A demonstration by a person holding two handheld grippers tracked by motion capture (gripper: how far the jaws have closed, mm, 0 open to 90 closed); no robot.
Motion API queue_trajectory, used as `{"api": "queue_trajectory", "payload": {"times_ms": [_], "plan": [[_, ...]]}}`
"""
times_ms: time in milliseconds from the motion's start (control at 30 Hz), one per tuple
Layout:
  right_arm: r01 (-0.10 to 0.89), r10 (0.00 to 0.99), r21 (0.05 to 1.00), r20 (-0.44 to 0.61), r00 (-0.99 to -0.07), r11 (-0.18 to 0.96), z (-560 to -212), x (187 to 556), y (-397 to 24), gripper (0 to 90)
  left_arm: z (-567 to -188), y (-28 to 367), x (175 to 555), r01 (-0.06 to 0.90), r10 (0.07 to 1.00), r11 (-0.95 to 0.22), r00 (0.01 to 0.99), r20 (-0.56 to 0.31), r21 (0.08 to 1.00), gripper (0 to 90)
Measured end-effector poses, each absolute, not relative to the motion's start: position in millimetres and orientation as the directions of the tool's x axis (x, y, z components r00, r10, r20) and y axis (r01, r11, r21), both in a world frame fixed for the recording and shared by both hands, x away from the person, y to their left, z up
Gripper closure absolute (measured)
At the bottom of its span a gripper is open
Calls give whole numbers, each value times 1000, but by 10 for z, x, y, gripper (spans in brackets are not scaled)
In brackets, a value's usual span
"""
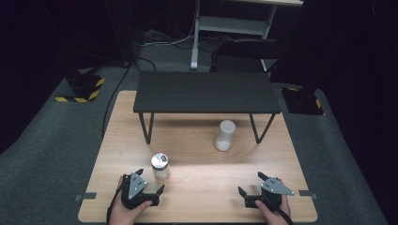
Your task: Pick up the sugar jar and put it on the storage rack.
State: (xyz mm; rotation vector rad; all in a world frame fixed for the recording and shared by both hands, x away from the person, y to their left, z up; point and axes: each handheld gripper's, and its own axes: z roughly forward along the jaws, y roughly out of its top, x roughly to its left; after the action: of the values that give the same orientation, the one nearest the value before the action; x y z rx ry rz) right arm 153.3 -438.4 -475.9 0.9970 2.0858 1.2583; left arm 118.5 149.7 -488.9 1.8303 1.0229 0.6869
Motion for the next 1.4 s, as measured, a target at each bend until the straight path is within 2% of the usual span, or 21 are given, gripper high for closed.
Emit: {"api": "queue_trajectory", "payload": {"times_ms": [867,1400], "plan": [[319,802,902,-48,-595,291,-4781,1490,-4384,2,-4928,1588,1200,368,857,-190,514,-29,910,10],[317,805,902,-52,-591,292,-4782,1479,-4374,2,-4848,1631,1181,295,857,-132,514,-41,946,9]]}}
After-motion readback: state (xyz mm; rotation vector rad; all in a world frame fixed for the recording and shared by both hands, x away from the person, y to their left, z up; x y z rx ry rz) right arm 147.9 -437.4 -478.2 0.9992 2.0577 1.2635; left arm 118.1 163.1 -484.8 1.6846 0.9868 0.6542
